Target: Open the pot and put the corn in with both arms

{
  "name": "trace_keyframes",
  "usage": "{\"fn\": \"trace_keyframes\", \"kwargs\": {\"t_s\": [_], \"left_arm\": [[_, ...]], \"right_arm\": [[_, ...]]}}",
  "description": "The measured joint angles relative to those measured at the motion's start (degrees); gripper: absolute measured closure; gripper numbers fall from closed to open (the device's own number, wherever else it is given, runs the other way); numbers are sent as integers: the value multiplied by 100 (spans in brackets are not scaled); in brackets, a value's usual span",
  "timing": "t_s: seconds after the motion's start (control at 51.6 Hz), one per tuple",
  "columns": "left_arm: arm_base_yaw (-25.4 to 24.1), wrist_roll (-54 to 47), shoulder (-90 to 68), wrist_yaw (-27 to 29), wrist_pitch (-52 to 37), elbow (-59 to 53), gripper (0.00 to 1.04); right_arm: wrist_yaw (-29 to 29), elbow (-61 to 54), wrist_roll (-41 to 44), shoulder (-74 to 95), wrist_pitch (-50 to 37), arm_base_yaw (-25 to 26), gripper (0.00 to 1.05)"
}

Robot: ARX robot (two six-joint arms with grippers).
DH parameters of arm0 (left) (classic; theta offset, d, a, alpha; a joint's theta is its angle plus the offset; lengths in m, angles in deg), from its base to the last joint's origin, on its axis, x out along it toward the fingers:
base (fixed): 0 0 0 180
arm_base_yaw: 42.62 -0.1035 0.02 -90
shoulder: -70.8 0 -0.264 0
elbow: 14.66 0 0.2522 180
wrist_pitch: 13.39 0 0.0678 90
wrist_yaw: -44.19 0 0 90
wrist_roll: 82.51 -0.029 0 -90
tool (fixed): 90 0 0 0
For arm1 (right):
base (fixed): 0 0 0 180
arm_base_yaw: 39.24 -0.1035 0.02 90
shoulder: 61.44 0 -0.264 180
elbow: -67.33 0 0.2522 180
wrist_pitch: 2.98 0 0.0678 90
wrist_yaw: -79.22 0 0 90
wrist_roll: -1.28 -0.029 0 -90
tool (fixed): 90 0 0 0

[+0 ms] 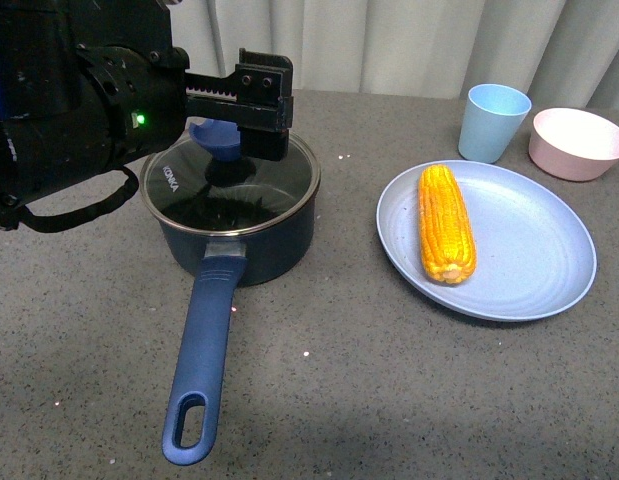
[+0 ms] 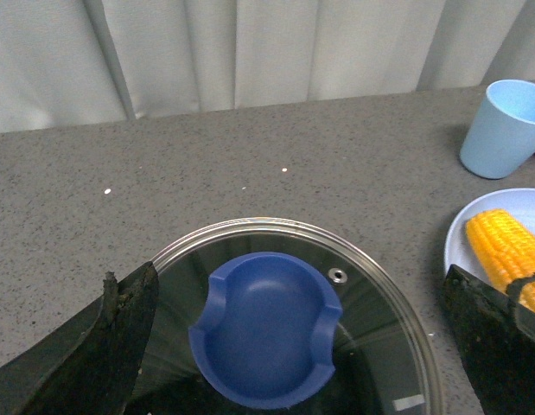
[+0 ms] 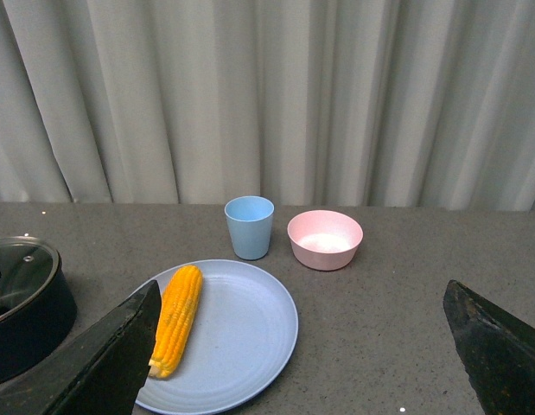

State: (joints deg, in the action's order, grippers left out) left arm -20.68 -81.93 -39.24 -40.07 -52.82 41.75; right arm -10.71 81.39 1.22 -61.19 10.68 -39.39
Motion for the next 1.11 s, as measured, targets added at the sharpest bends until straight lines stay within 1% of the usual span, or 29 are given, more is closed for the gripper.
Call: {"fn": "trace_keyframes", "kwargs": {"t_s": [0.349, 0.64, 0.679, 0.815, 0.873, 0.931, 1.105], "left_arm": [[15, -203, -837, 74, 160, 577, 6], [-22, -201, -1128, 76, 245, 885, 6], [-35, -203, -1154, 79, 254, 905, 10], [-79, -190, -1182, 96, 271, 929, 34], [-96, -201, -1182, 96, 271, 929, 42], [-103, -201, -1178, 98, 297, 931, 44], [-118, -157, -1097, 92, 400, 931, 44]], "right_arm": [[0, 0, 0, 0, 0, 0, 9], [0, 0, 0, 0, 0, 0, 9], [0, 0, 0, 0, 0, 0, 9], [0, 0, 0, 0, 0, 0, 9], [0, 0, 0, 0, 0, 0, 9], [0, 0, 0, 0, 0, 0, 9], [0, 0, 0, 0, 0, 0, 9]]}}
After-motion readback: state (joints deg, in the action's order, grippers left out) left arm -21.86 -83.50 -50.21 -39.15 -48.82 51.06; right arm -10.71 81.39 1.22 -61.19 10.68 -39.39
